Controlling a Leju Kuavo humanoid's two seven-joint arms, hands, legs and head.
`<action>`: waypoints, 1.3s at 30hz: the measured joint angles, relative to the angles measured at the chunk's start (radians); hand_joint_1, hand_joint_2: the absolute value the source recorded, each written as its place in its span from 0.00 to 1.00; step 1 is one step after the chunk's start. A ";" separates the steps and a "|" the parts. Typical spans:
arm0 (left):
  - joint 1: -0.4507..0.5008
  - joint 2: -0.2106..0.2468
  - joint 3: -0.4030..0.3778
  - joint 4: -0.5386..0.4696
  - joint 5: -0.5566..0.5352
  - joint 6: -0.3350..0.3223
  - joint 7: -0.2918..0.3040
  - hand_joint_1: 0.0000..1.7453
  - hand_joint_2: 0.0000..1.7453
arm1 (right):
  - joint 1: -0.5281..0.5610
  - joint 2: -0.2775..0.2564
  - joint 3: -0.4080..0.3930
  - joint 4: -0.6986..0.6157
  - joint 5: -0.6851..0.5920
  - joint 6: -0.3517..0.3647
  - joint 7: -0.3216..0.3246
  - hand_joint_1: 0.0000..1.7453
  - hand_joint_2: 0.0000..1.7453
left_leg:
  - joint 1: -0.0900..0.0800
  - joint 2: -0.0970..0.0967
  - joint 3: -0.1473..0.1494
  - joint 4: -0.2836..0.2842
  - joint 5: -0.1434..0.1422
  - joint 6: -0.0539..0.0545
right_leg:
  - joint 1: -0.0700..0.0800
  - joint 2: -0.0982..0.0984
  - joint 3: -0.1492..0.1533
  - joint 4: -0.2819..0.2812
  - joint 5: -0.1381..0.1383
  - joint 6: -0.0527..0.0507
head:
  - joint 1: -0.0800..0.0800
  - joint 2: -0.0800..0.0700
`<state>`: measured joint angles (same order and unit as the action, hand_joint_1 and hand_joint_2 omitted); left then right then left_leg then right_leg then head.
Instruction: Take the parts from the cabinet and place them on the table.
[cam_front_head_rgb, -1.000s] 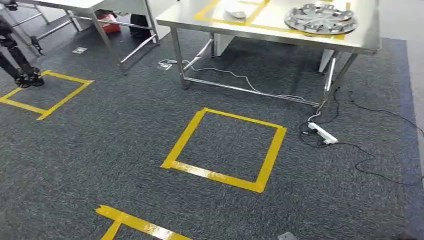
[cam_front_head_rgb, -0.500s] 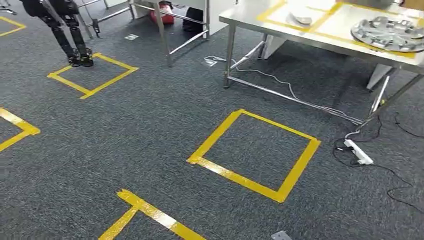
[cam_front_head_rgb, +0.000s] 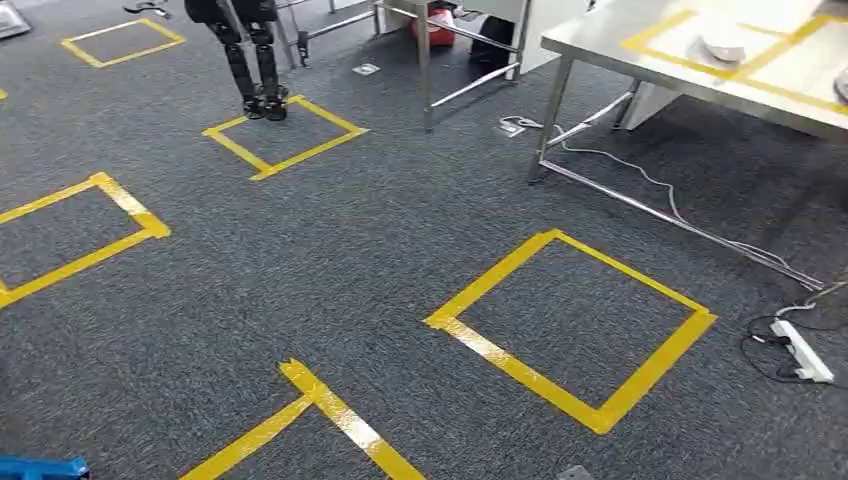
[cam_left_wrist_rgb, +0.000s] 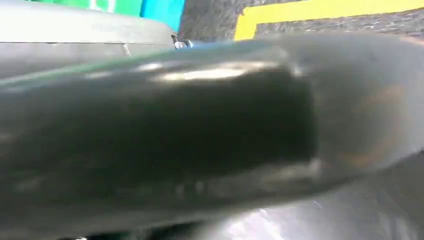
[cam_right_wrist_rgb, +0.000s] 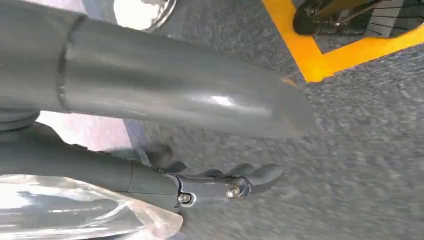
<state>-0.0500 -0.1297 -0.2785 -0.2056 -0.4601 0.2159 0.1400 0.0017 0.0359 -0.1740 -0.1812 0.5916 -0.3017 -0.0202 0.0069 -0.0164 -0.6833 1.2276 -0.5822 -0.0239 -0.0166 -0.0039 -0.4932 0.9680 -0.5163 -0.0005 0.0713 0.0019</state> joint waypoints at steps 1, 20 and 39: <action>0.000 0.000 0.000 0.000 0.000 0.000 -0.001 0.00 0.00 | 0.000 0.000 0.000 0.000 0.005 0.000 -0.006 0.00 0.00 | 0.002 0.004 -0.031 0.066 -0.022 -0.003 | 0.001 -0.017 0.001 0.000 -0.001 -0.001 | 0.000 0.000; 0.001 0.000 0.000 0.000 0.005 0.000 -0.003 0.00 0.00 | -0.008 -0.001 0.014 0.000 0.028 -0.003 -0.003 0.00 0.00 | -0.007 -0.062 0.123 -0.231 0.121 0.053 | 0.004 0.013 -0.102 0.187 -0.048 0.039 | 0.010 0.000; -0.006 0.003 0.000 0.000 0.000 -0.005 0.005 0.00 0.00 | -0.010 -0.002 0.016 0.002 0.036 -0.007 -0.005 0.00 0.00 | -0.015 0.085 0.125 -0.220 0.108 0.024 | 0.017 -0.102 -0.002 0.019 -0.014 0.017 | 0.004 0.000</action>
<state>-0.0564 -0.1271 -0.2781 -0.2056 -0.4604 0.2114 0.1446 -0.0087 0.0340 -0.1579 -0.1789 0.6279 -0.3086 -0.0248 -0.0083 0.0686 -0.5584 1.0075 -0.4743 -0.0003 0.0001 -0.1060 -0.4952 0.9871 -0.5307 0.0161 0.0751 0.0019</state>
